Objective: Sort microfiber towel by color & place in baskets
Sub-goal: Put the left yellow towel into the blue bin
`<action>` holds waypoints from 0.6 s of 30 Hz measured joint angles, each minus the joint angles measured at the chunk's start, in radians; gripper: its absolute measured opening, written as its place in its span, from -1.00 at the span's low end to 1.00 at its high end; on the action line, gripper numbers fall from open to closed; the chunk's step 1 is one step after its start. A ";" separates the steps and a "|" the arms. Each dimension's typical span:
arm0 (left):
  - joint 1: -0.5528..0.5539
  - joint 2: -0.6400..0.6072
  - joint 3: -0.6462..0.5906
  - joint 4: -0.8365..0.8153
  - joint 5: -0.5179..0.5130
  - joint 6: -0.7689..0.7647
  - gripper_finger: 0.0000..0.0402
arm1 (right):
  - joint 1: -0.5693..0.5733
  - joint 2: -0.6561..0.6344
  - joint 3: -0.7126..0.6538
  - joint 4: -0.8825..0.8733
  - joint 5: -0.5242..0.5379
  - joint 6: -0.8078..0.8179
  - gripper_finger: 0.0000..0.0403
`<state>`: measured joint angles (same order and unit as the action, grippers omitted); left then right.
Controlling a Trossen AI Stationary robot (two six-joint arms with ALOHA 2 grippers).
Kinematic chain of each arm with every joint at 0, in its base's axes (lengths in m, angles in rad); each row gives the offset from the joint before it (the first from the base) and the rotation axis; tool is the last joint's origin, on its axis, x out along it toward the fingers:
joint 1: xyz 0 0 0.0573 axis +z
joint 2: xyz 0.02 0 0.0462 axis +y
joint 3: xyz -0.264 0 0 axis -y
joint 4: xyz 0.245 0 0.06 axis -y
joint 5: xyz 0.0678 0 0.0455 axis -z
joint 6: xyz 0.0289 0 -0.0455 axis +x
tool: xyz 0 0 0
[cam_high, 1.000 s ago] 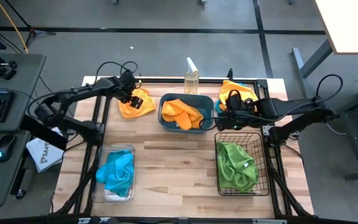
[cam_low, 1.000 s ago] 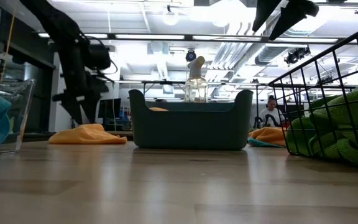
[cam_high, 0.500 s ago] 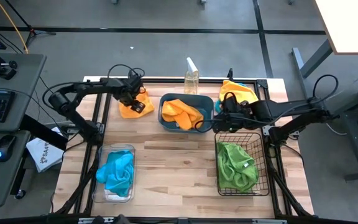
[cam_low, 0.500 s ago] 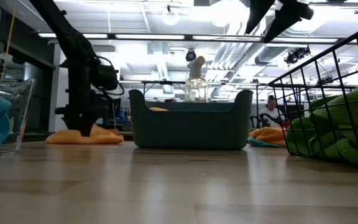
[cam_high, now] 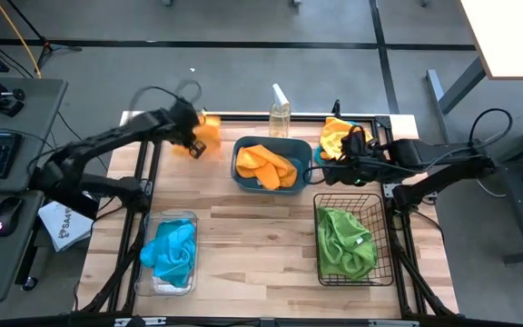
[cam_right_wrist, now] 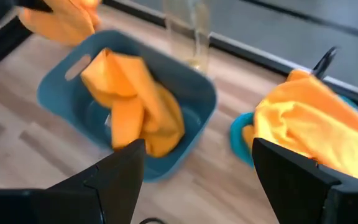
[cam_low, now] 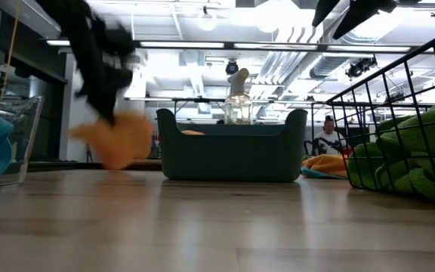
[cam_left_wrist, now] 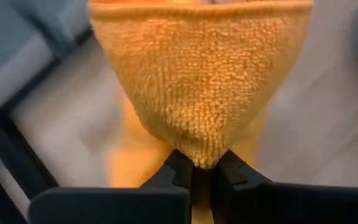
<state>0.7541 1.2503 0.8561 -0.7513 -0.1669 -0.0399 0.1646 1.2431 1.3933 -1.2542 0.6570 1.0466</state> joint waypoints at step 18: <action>-0.508 -0.026 0.331 0.474 -0.046 -0.114 -1.00 | -0.001 -0.041 0.000 -0.021 0.263 0.070 0.45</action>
<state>0.2462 1.2244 1.1873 -0.2773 -0.2125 -0.1542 0.1635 1.2022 1.3937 -1.2755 0.9204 1.1169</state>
